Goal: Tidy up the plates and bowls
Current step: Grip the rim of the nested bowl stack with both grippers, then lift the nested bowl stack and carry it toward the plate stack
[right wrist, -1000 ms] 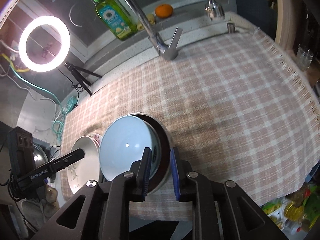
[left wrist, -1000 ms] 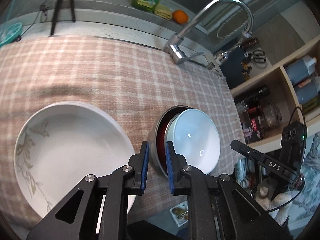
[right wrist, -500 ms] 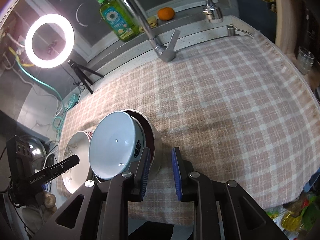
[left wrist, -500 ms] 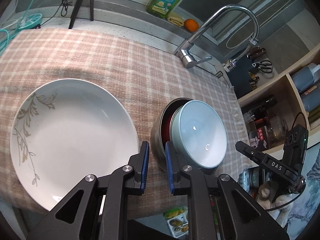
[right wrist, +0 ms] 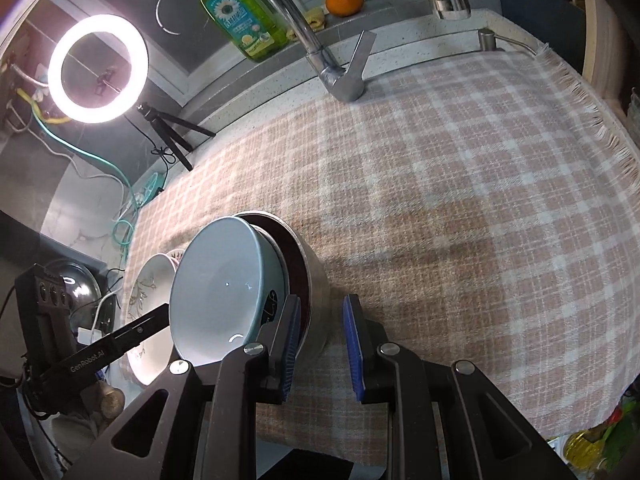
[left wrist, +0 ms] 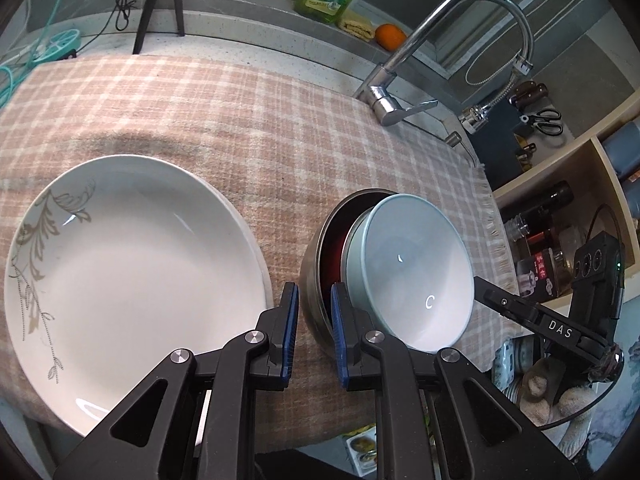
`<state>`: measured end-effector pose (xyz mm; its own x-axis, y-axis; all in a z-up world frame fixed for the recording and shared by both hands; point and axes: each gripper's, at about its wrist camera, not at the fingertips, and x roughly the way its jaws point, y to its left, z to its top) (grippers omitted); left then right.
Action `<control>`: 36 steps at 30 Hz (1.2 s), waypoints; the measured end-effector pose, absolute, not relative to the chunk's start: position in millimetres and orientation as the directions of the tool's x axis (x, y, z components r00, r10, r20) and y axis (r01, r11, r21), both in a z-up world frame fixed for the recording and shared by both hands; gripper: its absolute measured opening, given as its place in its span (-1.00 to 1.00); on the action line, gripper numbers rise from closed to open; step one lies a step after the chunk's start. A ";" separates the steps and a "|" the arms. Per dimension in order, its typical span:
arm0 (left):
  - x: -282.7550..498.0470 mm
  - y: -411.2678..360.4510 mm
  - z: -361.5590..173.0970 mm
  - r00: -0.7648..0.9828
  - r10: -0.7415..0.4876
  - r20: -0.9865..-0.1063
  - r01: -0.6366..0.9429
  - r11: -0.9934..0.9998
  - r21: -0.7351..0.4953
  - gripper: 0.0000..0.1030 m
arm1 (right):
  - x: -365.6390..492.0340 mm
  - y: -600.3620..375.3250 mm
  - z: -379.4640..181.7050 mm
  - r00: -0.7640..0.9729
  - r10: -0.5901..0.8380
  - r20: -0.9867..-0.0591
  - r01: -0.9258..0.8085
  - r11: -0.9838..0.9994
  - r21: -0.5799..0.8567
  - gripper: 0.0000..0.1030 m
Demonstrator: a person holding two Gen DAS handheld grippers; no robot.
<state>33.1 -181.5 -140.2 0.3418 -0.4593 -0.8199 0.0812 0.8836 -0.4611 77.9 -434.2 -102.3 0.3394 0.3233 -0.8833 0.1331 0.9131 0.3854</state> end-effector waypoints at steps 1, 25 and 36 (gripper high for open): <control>34.2 -181.5 -140.7 0.340 -0.456 -0.822 0.080 0.885 -0.458 -0.73 | 78.5 -433.8 -103.1 0.338 0.322 -0.884 0.131 0.914 0.383 -0.61; 43.9 -188.1 -152.9 0.300 -0.448 -0.842 0.084 0.892 -0.444 -0.73 | 86.3 -428.3 -121.0 0.298 0.350 -0.888 0.145 0.903 0.405 -0.63; 44.0 -194.0 -155.1 0.297 -0.441 -0.847 0.100 0.896 -0.432 -0.78 | 86.3 -421.4 -121.7 0.293 0.351 -0.889 0.133 0.906 0.401 -0.80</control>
